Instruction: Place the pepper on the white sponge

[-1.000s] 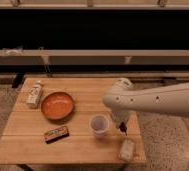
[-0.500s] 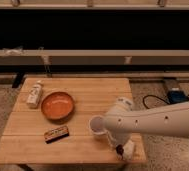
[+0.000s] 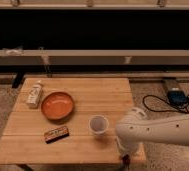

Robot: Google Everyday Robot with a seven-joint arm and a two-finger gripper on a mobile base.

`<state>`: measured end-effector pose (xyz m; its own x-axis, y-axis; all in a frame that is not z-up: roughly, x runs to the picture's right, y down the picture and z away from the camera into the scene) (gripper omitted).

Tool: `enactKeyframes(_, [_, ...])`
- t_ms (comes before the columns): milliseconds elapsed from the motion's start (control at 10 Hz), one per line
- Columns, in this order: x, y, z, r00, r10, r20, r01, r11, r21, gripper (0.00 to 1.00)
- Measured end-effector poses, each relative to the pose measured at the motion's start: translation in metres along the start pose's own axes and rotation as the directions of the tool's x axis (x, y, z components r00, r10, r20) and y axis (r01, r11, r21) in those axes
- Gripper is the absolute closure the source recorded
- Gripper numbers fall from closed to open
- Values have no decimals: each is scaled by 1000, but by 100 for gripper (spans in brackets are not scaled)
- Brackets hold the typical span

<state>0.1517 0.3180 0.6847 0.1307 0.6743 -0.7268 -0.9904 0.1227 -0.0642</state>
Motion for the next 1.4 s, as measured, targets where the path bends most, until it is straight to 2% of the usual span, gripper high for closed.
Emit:
enactKeyframes(500, [-14,-23,7,998,53,30,-52,998,-24,100])
enactKeyframes(600, [-17,-27,9,998,59,36,-58,998,-28,96])
enactKeyframes(700, [-19,-28,10,997,62,39,-61,998,-32,89])
enactKeyframes(1300, [-30,-38,20,994,97,56,-94,994,-57,26])
enactKeyframes(1400, [-30,-38,20,993,101,59,-97,993,-61,22])
